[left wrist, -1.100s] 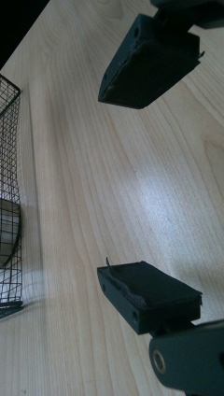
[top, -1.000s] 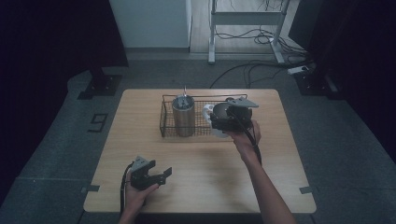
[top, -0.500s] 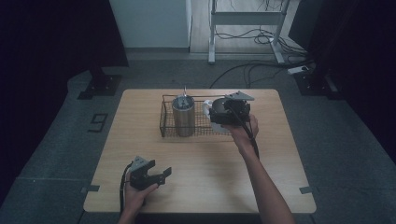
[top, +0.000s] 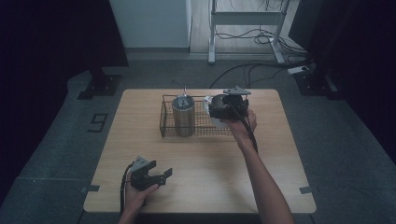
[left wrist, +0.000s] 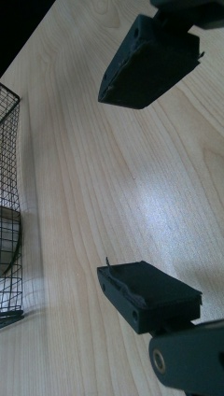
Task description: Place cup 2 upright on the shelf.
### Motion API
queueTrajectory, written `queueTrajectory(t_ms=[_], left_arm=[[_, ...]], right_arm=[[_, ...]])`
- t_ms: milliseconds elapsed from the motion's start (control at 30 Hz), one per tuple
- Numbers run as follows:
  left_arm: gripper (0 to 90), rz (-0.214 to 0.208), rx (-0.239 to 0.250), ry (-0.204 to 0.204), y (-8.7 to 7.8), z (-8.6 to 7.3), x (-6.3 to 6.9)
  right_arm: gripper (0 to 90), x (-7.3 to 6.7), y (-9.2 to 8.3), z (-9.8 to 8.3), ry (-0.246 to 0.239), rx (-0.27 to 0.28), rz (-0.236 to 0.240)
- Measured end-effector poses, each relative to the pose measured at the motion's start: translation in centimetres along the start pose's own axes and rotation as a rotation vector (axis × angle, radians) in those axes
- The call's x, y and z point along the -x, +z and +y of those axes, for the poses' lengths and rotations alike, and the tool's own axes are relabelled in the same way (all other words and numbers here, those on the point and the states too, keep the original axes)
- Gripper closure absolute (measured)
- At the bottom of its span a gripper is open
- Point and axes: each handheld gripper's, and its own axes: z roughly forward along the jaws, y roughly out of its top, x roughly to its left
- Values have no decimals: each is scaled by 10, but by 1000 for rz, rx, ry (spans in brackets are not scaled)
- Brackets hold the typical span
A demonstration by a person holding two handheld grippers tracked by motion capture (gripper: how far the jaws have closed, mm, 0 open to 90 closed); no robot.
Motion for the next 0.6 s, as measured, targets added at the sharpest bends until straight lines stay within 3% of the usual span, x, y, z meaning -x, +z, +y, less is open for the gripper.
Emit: queueTrajectory(t_ms=[600], left_arm=[[152,-13,3,-9,-4,0,-3]], right_arm=[[58,5,22,10,-15,-21,-3]])
